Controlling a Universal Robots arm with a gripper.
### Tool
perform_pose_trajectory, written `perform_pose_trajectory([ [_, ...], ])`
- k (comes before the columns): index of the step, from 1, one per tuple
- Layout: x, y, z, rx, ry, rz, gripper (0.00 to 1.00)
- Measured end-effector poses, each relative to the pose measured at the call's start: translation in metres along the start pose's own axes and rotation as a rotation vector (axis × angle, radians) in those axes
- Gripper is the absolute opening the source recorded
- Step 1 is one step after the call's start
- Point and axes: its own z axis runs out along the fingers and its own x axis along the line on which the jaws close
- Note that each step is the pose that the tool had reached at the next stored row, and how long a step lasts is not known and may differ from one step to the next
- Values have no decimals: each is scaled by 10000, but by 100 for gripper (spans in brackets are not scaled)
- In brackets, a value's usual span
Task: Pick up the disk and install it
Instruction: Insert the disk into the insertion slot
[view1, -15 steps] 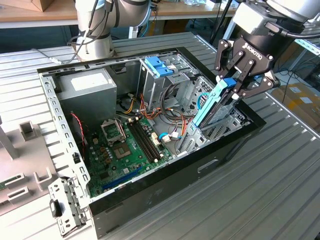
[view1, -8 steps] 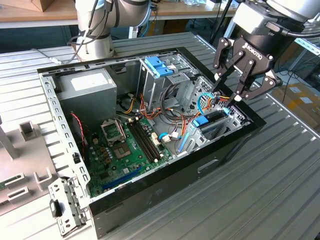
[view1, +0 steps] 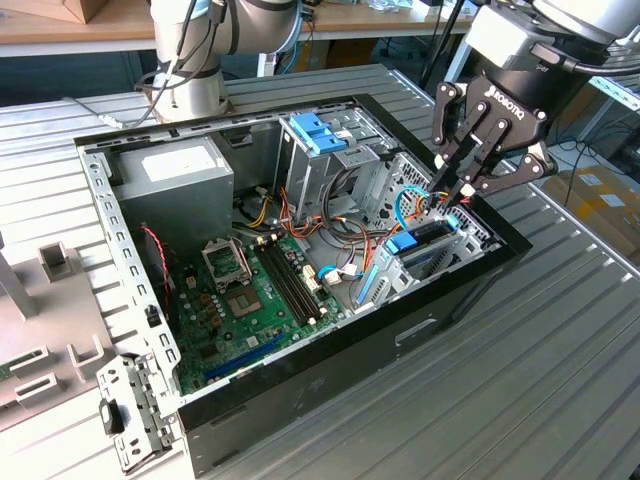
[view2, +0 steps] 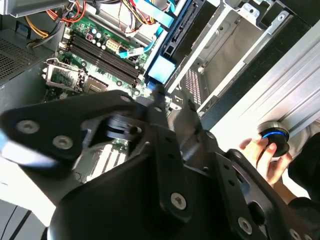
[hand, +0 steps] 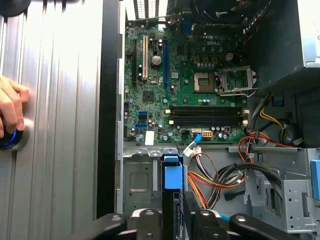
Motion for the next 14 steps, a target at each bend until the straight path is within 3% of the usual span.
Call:
perform_pose_trajectory([
  [3,0,0,2,0,-1,0,12],
  [6,10,-3,13,0,-3,1,11],
  [10,29,-65,63,-7,-1,0,11],
  [14,29,-72,64,-7,-1,1,11],
])
